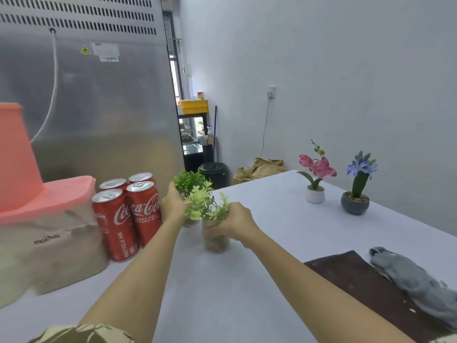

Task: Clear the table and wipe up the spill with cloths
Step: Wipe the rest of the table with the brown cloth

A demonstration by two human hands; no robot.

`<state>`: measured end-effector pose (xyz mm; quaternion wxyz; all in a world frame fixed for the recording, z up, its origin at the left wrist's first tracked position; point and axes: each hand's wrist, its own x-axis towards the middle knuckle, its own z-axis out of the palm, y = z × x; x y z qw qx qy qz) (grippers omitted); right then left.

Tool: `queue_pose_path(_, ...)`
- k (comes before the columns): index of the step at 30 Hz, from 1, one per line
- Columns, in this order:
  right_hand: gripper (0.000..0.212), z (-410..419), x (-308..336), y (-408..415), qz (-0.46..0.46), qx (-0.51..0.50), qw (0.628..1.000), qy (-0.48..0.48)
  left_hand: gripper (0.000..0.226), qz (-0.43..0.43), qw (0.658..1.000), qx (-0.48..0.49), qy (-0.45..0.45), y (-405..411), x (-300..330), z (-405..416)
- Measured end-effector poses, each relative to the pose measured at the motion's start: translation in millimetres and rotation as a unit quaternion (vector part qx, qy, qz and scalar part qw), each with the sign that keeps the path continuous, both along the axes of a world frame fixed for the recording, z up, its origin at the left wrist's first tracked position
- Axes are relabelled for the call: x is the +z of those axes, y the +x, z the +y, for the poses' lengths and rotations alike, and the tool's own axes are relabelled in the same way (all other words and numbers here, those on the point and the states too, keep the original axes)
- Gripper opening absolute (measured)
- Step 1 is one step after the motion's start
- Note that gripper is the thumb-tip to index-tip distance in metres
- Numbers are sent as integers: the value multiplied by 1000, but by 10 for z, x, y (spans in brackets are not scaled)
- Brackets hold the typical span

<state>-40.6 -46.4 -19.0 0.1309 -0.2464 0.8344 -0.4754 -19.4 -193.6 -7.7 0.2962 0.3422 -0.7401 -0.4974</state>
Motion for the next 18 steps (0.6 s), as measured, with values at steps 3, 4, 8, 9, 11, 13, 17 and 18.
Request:
queue_pose_path(3, 47, -118, -56, 58, -8, 6, 1000, -26, 46, -42, 999, 3, 27, 44, 91, -13)
queue_pose_path(4, 47, -138, -56, 41, -21, 13, 999, -33, 50, -63, 998, -6, 25, 61, 147, -12)
queue_pose_path(8, 60, -222, -77, -25, -72, 28, 994, -79, 42, -116, 991, -63, 15, 243, 497, 63)
queue_pose_path(9, 58, -248, -90, -20, -83, 32, 992, -92, 44, -120, 991, -58, 3, 295, 577, 71)
queue_pose_path(11, 50, -303, -107, 5, -104, 50, 988, -105, 49, -115, 991, -57, -31, 386, 704, 95)
queue_pose_path(13, 46, -348, -71, 39, -118, 67, 985, -110, 50, -123, 986, -62, -89, 452, 806, 117)
queue_pose_path(17, 51, -477, -22, 37, -136, 71, 984, -90, 51, -136, 974, -116, -139, 517, 813, 105)
queue_pose_path(18, 53, -518, -24, 38, -140, 72, 984, -84, 52, -149, 970, -131, -143, 545, 782, 113)
